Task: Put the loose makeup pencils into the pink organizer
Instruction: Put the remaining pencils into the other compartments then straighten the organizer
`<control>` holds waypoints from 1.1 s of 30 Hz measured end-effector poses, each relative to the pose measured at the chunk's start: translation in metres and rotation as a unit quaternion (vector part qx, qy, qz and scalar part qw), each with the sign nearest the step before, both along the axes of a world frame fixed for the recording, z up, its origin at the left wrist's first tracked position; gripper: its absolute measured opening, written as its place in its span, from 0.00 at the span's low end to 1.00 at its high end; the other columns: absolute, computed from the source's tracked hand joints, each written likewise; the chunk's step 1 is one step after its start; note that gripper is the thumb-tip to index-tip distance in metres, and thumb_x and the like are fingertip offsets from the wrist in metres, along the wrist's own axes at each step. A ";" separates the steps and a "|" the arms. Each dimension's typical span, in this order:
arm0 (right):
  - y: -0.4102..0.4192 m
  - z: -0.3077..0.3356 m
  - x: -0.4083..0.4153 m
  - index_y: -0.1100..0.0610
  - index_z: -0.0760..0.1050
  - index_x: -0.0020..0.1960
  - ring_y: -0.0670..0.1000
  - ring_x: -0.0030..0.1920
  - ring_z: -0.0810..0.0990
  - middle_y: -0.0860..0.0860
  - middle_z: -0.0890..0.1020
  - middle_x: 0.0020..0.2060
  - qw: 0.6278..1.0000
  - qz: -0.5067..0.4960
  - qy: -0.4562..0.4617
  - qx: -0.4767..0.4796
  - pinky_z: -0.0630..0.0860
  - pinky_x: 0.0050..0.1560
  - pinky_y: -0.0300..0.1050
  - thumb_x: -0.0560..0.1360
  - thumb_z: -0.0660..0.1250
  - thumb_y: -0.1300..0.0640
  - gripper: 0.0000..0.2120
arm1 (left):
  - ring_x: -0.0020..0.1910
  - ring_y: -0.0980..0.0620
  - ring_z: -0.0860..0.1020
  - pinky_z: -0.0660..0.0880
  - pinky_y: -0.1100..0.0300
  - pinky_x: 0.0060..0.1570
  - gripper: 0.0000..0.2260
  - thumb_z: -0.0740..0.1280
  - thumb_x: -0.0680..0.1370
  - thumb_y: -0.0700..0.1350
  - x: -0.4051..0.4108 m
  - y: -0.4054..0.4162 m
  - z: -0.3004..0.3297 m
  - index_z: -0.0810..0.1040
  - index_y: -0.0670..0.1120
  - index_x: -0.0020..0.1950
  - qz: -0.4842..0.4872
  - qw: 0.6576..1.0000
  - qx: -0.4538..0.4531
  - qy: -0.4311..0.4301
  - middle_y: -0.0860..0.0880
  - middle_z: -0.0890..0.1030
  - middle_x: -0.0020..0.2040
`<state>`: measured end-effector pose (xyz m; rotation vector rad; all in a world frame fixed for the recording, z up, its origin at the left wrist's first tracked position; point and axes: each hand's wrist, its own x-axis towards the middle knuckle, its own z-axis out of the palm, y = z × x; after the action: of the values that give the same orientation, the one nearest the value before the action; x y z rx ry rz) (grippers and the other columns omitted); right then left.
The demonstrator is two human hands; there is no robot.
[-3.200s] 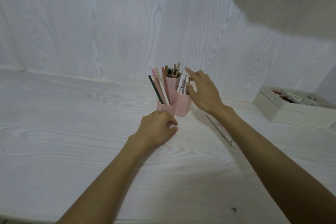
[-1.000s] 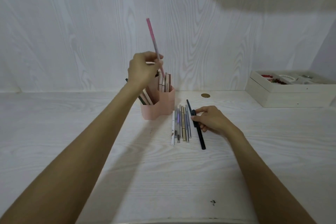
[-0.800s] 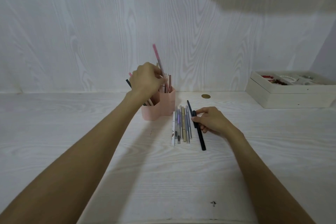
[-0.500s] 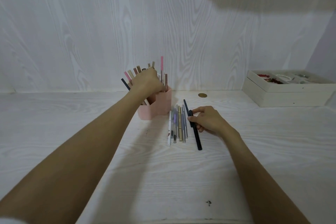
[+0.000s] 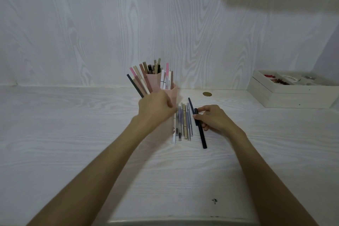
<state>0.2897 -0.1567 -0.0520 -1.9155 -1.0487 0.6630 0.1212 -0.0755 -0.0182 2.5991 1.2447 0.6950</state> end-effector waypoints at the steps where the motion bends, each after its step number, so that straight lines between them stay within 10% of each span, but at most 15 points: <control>1: 0.000 0.000 0.000 0.62 0.75 0.60 0.45 0.22 0.75 0.52 0.77 0.27 1.000 -0.002 0.007 -0.001 0.72 0.22 0.33 0.74 0.68 0.60 0.15 | 0.34 0.53 0.80 0.68 0.64 0.33 0.14 0.68 0.75 0.56 -0.001 -0.001 -0.010 0.85 0.46 0.40 -0.005 1.000 -0.017 0.003 0.49 0.84 0.35; 11: -0.001 0.034 -0.004 0.58 0.66 0.68 0.48 0.31 0.75 0.53 0.78 0.39 0.973 -0.100 0.096 0.187 0.76 0.30 0.35 0.80 0.59 0.60 0.17 | 0.27 0.61 0.71 0.60 0.65 0.28 0.15 0.69 0.72 0.57 -0.003 0.005 -0.053 0.82 0.45 0.35 -0.001 0.991 -0.094 -0.091 0.54 0.78 0.28; 19: 0.054 0.083 -0.049 0.56 0.62 0.70 0.49 0.39 0.79 0.56 0.79 0.44 0.890 -0.086 -0.161 0.418 0.78 0.38 0.35 0.80 0.59 0.58 0.19 | 0.29 0.53 0.74 0.64 0.65 0.29 0.14 0.71 0.67 0.53 -0.004 0.009 -0.050 0.81 0.42 0.38 0.013 0.993 -0.096 -0.074 0.48 0.81 0.33; 27: 0.088 0.076 -0.052 0.52 0.72 0.66 0.48 0.43 0.82 0.51 0.85 0.45 0.872 0.010 -0.410 0.265 0.76 0.46 0.41 0.77 0.64 0.51 0.18 | 0.29 0.53 0.74 0.65 0.62 0.30 0.22 0.71 0.69 0.63 -0.008 0.011 -0.049 0.72 0.46 0.32 0.007 0.990 -0.106 -0.088 0.53 0.74 0.26; 33: 0.096 0.066 -0.053 0.54 0.72 0.66 0.56 0.49 0.77 0.55 0.79 0.48 0.782 0.024 -0.589 0.203 0.64 0.37 0.44 0.81 0.54 0.55 0.16 | 0.37 0.48 0.80 0.70 0.59 0.37 0.20 0.72 0.69 0.61 -0.009 0.012 -0.048 0.80 0.42 0.36 0.005 0.990 -0.126 -0.067 0.49 0.81 0.33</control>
<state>0.2369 -0.0605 0.0140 -1.8116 -1.7730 -0.8736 0.1125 -0.0632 -0.0662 2.3052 1.2198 0.6551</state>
